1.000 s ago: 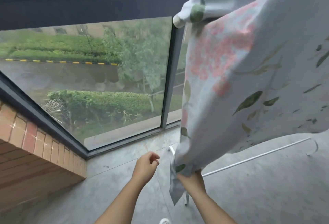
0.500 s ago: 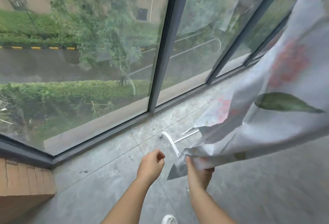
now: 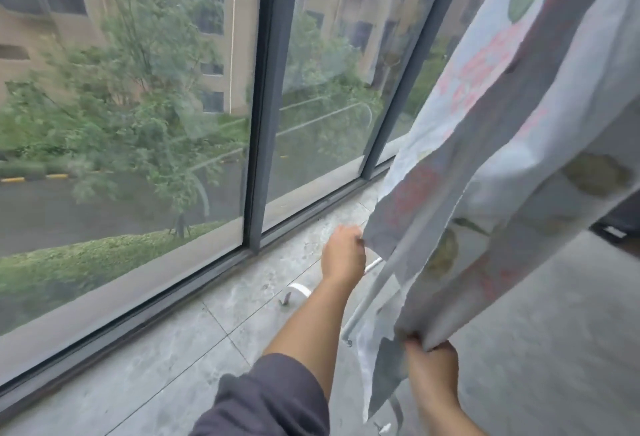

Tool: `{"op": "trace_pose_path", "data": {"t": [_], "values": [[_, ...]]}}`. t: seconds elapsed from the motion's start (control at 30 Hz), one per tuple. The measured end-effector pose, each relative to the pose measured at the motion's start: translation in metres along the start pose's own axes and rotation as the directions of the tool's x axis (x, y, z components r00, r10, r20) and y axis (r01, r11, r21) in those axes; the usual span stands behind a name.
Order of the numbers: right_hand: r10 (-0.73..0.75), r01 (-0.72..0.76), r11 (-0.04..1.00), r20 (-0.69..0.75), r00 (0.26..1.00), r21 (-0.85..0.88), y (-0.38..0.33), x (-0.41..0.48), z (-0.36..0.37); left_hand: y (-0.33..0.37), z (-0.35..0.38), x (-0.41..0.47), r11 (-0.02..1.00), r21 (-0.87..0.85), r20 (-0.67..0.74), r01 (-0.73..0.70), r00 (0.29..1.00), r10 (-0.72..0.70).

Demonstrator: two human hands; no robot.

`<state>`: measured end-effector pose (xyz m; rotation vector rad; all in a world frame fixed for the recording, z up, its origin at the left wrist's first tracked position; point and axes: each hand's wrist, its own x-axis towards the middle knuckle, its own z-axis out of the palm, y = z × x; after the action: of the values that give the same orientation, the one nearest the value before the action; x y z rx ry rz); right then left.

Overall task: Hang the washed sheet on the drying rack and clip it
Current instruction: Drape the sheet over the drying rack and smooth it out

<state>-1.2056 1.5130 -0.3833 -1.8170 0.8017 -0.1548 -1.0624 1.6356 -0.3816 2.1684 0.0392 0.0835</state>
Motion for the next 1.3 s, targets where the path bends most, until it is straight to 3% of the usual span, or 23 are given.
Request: {"op": "trace_pose_path", "data": {"t": [0.07, 0.13, 0.27, 0.4, 0.5, 0.57, 0.67, 0.93, 1.1, 1.3], "values": [[-0.005, 0.01, 0.996, -0.063, 0.998, 0.086, 0.006, 0.004, -0.005, 0.004, -0.001, -0.003, 0.96, -0.261, -0.053, 0.104, 0.991, -0.122], [-0.024, 0.04, 0.988, -0.108, 0.994, 0.149, 0.007, 0.004, -0.009, 0.0, -0.01, -0.013, 0.919, -0.375, -0.134, 0.124, 0.973, -0.186], [-0.105, 0.137, 0.972, -0.17, 0.98, 0.193, 0.019, -0.012, -0.017, -0.024, -0.037, -0.04, 0.997, -0.081, -0.26, -0.007, 0.965, -0.015], [-0.167, 0.153, 0.984, -0.181, 0.969, -0.089, 0.033, -0.036, -0.017, -0.046, -0.051, -0.062, 0.946, 0.249, -0.15, -0.206, 0.957, 0.248], [-0.205, 0.151, 0.954, -0.199, 0.958, -0.258, 0.026, -0.038, 0.006, -0.06, -0.049, -0.065, 0.896, 0.341, -0.058, -0.283, 0.945, 0.321], [-0.114, 0.047, 0.957, -0.222, 0.968, -0.286, 0.021, -0.032, 0.017, -0.065, -0.05, -0.068, 0.871, 0.367, -0.016, -0.326, 0.934, 0.356], [0.048, -0.105, 0.963, -0.226, 0.973, -0.248, 0.019, -0.023, 0.016, -0.073, -0.052, -0.078, 0.876, 0.379, 0.067, -0.298, 0.953, 0.296], [0.007, -0.042, 0.904, -0.084, 0.996, -0.426, 0.049, -0.02, 0.021, -0.106, -0.048, -0.101, 0.842, 0.508, 0.203, -0.18, 0.975, 0.086], [-0.07, 0.026, 0.919, -0.097, 0.993, -0.394, 0.06, -0.023, 0.029, -0.135, -0.032, -0.112, 0.79, 0.599, 0.266, -0.131, 0.963, -0.041], [-0.074, 0.066, 0.844, 0.007, 0.997, -0.532, 0.068, -0.021, 0.032, -0.138, -0.019, -0.115, 0.866, 0.5, 0.256, 0.013, 0.953, -0.162]]}}
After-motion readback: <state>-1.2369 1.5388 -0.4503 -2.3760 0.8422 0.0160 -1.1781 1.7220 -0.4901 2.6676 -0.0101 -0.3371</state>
